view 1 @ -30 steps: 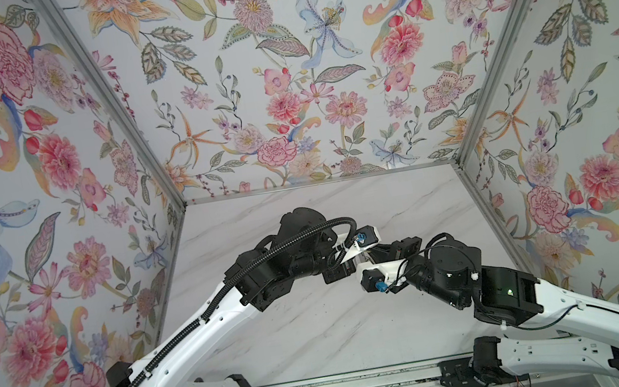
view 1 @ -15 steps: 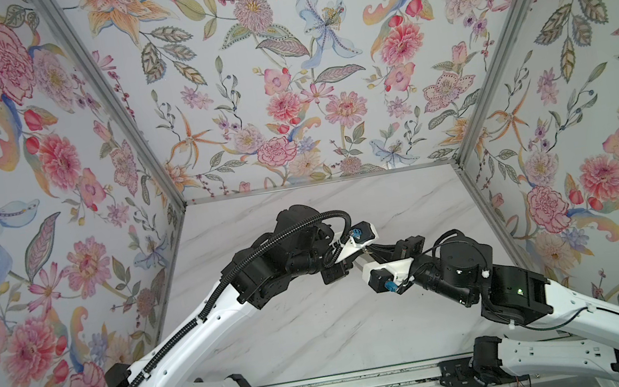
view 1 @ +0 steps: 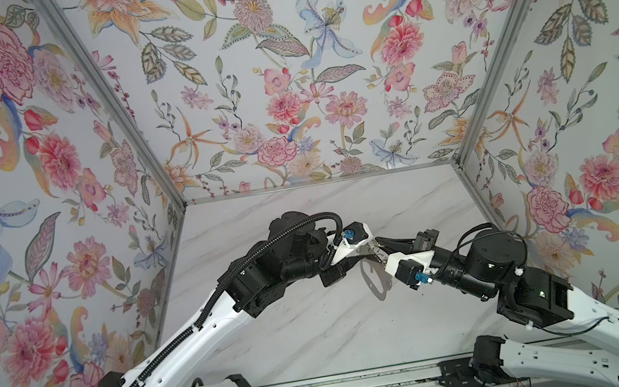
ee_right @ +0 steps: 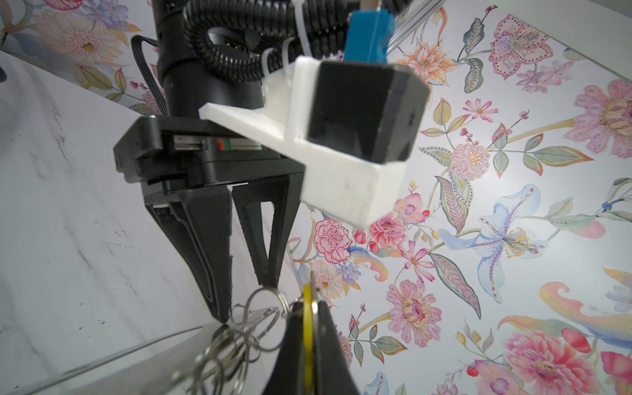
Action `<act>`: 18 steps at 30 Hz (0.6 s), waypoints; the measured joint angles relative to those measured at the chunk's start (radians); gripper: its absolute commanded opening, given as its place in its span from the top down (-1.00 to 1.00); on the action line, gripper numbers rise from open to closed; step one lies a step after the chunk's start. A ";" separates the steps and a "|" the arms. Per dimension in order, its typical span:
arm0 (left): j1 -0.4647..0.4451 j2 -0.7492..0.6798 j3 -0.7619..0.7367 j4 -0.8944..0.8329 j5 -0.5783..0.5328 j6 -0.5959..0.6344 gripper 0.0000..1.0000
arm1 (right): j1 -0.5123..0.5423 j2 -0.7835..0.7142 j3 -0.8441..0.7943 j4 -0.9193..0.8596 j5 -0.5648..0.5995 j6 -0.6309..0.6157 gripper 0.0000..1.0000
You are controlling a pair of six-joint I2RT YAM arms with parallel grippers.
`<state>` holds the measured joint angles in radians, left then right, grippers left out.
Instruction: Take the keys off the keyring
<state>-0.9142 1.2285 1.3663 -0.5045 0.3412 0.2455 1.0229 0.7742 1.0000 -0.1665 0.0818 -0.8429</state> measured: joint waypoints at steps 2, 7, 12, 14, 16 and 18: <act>0.000 -0.024 -0.025 0.041 0.013 -0.015 0.16 | -0.003 0.000 -0.001 0.005 -0.013 0.006 1.00; 0.000 -0.085 -0.083 0.145 0.057 -0.064 0.12 | -0.014 0.000 -0.007 0.018 -0.041 0.020 1.00; 0.000 -0.105 -0.119 0.228 0.088 -0.095 0.14 | -0.039 0.000 -0.015 0.024 -0.070 0.037 1.00; 0.000 -0.102 -0.127 0.245 0.101 -0.109 0.17 | -0.042 0.001 -0.015 0.029 -0.077 0.041 1.00; 0.000 -0.096 -0.127 0.260 0.110 -0.118 0.19 | -0.042 0.002 -0.015 0.034 -0.085 0.047 1.00; 0.000 -0.087 -0.128 0.271 0.123 -0.127 0.24 | -0.042 0.002 -0.020 0.039 -0.094 0.049 1.00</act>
<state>-0.9142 1.1412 1.2385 -0.2337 0.4644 0.1188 0.9810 0.7761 0.9802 -0.1272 -0.0120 -0.7937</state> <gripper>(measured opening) 0.402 0.056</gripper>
